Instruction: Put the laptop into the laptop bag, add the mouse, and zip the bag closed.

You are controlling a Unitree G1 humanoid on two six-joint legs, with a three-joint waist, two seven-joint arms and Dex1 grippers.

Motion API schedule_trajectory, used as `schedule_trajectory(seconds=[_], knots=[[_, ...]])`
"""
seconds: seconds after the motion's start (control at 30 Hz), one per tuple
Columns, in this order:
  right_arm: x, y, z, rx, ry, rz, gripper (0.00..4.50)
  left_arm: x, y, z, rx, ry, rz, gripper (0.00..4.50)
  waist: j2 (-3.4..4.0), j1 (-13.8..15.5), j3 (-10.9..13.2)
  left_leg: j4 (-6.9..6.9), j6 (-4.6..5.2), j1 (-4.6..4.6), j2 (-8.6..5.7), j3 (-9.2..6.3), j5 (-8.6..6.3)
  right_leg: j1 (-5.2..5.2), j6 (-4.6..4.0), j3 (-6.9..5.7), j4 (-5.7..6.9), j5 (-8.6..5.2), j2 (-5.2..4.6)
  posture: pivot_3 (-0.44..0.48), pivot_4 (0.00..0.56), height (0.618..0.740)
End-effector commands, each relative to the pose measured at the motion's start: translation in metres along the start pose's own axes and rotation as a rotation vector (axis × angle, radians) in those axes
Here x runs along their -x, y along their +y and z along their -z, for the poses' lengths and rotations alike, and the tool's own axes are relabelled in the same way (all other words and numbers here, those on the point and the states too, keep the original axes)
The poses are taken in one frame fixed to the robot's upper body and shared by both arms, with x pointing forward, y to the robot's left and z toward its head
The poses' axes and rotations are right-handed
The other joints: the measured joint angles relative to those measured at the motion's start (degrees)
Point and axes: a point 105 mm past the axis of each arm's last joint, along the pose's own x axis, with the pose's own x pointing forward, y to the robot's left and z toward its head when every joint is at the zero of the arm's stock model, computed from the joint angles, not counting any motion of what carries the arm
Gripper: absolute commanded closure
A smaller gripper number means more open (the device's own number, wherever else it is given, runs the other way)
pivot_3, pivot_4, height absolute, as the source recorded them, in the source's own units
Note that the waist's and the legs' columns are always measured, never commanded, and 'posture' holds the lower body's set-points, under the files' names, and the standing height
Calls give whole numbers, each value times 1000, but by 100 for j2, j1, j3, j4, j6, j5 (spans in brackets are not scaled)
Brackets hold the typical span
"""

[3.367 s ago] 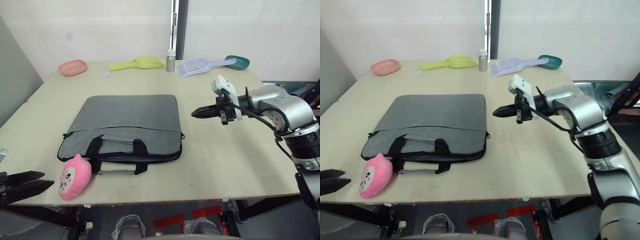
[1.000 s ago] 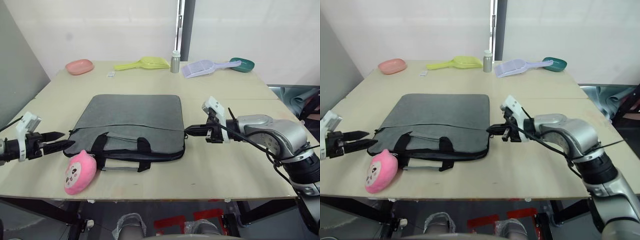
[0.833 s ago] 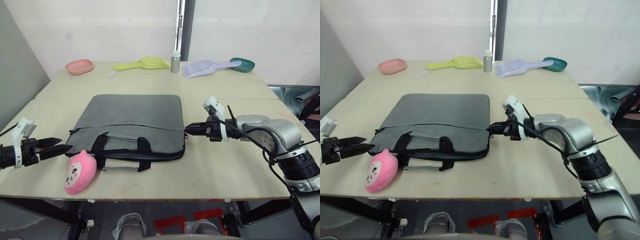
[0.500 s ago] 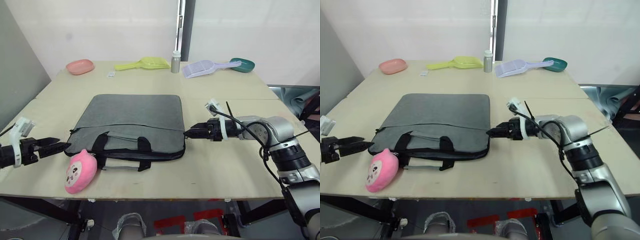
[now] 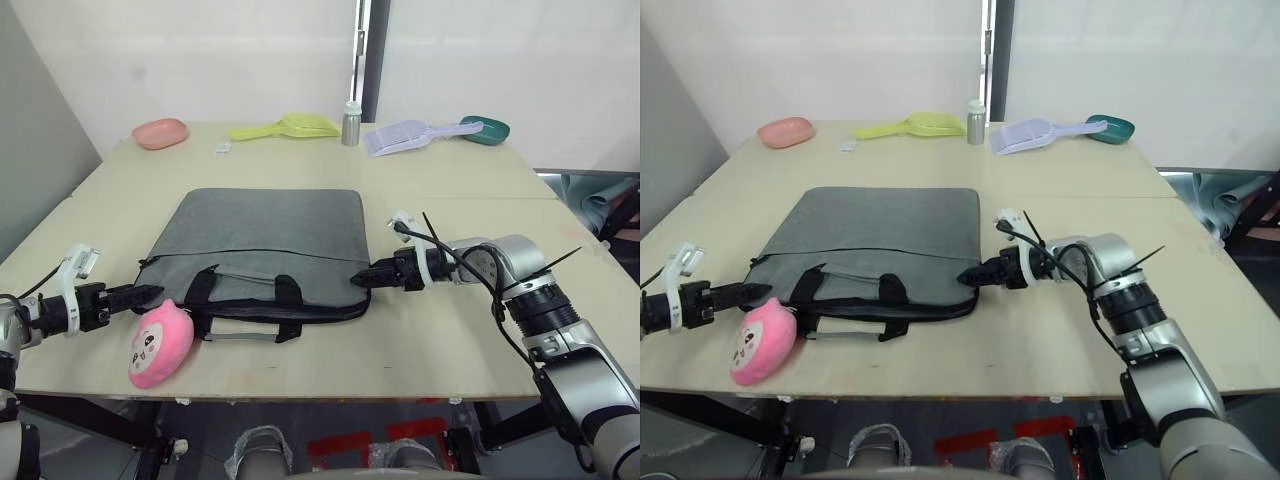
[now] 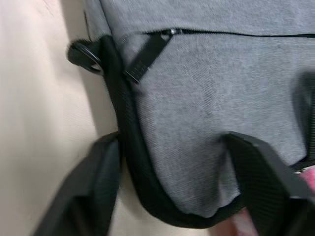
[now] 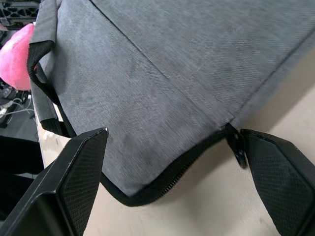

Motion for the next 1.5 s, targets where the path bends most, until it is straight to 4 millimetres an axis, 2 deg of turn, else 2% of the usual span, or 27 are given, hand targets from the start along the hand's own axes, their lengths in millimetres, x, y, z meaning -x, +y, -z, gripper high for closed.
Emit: schedule_trajectory(seconds=[0.03,0.17,0.2,0.33,0.37,0.5,0.7,0.87,1.03,1.07,1.13,1.27,1.4,1.43,1.5], knots=[[-3,-5,-1,15,-5,18,1134,-7,-11,-2,-3,-4,63,2916,1,11,1,0,0,0,-1,0,0,0,0,0,-1,0,-2,0,150,740],[4,-7,-2,35,-9,25,2489,-9,-16,-2,-12,0,85,4317,-1,19,-1,0,1,1,-9,0,0,5,0,-1,-2,0,-10,0,150,740],[7,-7,-2,46,-7,26,2836,-11,-19,-1,-24,10,100,4500,-1,22,-1,0,1,1,-9,0,0,5,0,-1,-2,0,-10,0,150,740],[22,-8,-2,81,-3,44,4258,-25,-40,2,-76,47,189,4500,-1,78,-1,1,1,0,-9,0,0,7,0,-2,-3,0,-12,0,150,740],[27,-10,-1,90,1,54,4479,-29,-46,2,-86,51,216,4500,-1,93,-1,1,1,0,-9,0,0,7,0,-3,-5,0,-13,0,150,740],[51,-16,6,115,24,108,4479,-49,-73,5,-113,72,319,4500,-1,187,0,0,2,-1,-12,0,-1,10,0,-3,-9,0,-14,0,150,740],[77,-16,20,138,67,139,4479,-68,-97,12,-127,83,399,4500,0,196,0,-2,2,-1,-9,1,-1,10,1,-3,-13,0,-12,0,150,740],[86,-15,26,167,77,158,4479,-76,-106,16,-125,84,420,4500,-1,140,-1,-4,3,0,-9,4,-1,10,1,-1,-19,0,-11,0,150,740],[87,-24,23,241,50,205,4479,-77,-105,20,-148,88,402,4500,0,87,-1,-4,3,1,-9,6,-1,11,1,1,-19,0,-12,0,150,740],[87,-25,22,258,44,209,4500,-77,-104,20,-149,82,395,3715,0,81,-1,-4,3,1,-9,6,-1,11,1,1,-19,0,-12,0,150,740],[88,-27,21,254,33,210,4500,-75,-106,19,-144,79,406,3126,0,64,-1,-3,4,2,-10,7,-1,12,1,2,-19,0,-12,0,150,740],[98,-27,20,215,21,189,3184,-65,-99,12,-181,65,368,1713,1,55,0,-3,5,3,-9,7,0,11,1,2,-16,0,-13,0,150,740],[116,-26,20,207,26,203,1730,-43,-83,0,-254,82,282,198,2,1,5,-7,6,-4,-8,7,-1,6,1,0,-23,0,-11,0,150,740],[122,-26,19,201,18,217,1483,-35,-79,-6,-261,75,267,0,3,1,10,-11,6,-7,-6,7,0,3,1,-2,-28,0,-9,0,150,740],[134,-24,17,196,11,226,760,-23,-74,-17,-281,67,249,0,6,-12,15,-22,6,-14,-3,8,0,-1,1,-3,-43,0,-4,0,150,740]])
